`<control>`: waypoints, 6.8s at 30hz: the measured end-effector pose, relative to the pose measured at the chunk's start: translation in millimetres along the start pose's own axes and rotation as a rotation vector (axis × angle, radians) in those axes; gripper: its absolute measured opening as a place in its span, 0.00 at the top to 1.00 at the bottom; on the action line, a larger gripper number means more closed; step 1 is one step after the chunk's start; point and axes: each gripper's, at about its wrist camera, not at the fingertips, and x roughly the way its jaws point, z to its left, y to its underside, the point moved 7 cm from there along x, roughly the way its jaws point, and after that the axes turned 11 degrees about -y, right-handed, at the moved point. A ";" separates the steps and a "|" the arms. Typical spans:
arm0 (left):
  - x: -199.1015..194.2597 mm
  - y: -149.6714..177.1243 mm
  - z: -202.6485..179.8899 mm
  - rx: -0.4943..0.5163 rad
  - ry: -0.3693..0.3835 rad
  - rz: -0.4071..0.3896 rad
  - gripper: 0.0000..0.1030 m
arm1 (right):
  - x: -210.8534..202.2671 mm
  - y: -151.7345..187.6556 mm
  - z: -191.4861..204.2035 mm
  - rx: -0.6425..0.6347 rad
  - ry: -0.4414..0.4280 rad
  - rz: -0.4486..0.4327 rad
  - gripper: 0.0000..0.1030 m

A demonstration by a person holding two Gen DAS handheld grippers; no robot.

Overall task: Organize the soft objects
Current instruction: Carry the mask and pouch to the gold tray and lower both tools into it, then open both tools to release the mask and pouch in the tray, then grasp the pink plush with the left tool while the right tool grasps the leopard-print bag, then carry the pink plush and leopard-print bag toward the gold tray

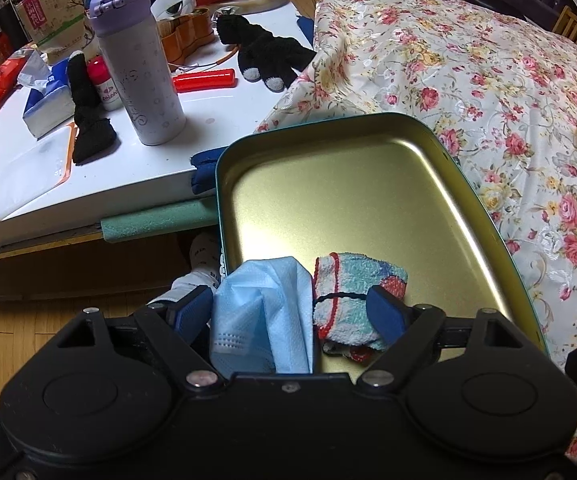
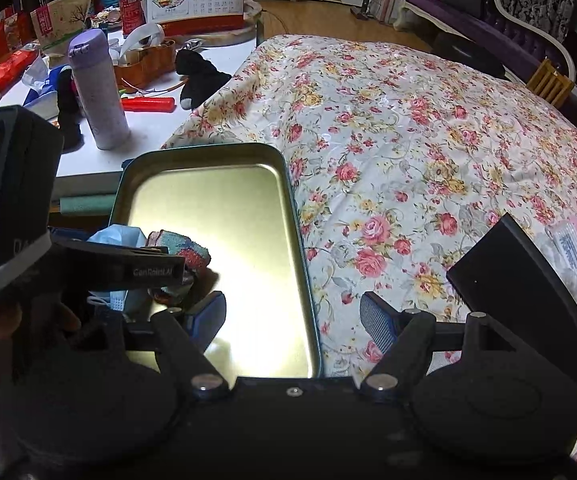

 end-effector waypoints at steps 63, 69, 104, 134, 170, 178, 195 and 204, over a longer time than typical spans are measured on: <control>-183.1 -43.6 -192.3 0.400 0.228 -0.242 0.15 | -164.5 94.0 -263.7 0.553 0.316 -0.261 0.26; -190.4 -50.4 -215.9 0.439 0.227 -0.261 0.15 | -163.7 91.8 -326.3 0.705 0.385 -0.267 0.26; -162.4 -97.8 -344.6 0.542 0.237 -0.224 0.15 | -76.2 56.2 -420.3 0.772 0.359 -0.263 0.51; -103.6 -113.8 -477.6 0.682 0.260 -0.118 0.11 | -88.0 65.3 -435.8 0.867 0.343 -0.468 0.51; -156.6 -143.9 -394.4 0.504 0.384 -0.124 0.69 | -80.3 57.9 -432.4 0.798 0.391 -0.459 0.51; -188.1 -161.0 -290.0 0.389 0.332 -0.201 0.69 | -80.4 51.5 -420.5 0.739 0.423 -0.458 0.51; -122.2 -89.3 -53.9 0.147 0.077 -0.093 0.69 | -104.9 24.0 -338.8 0.461 0.431 -0.525 0.51; -73.7 -45.6 -5.5 0.066 0.044 -0.004 0.69 | -136.4 9.7 -233.6 0.332 0.278 -0.532 0.51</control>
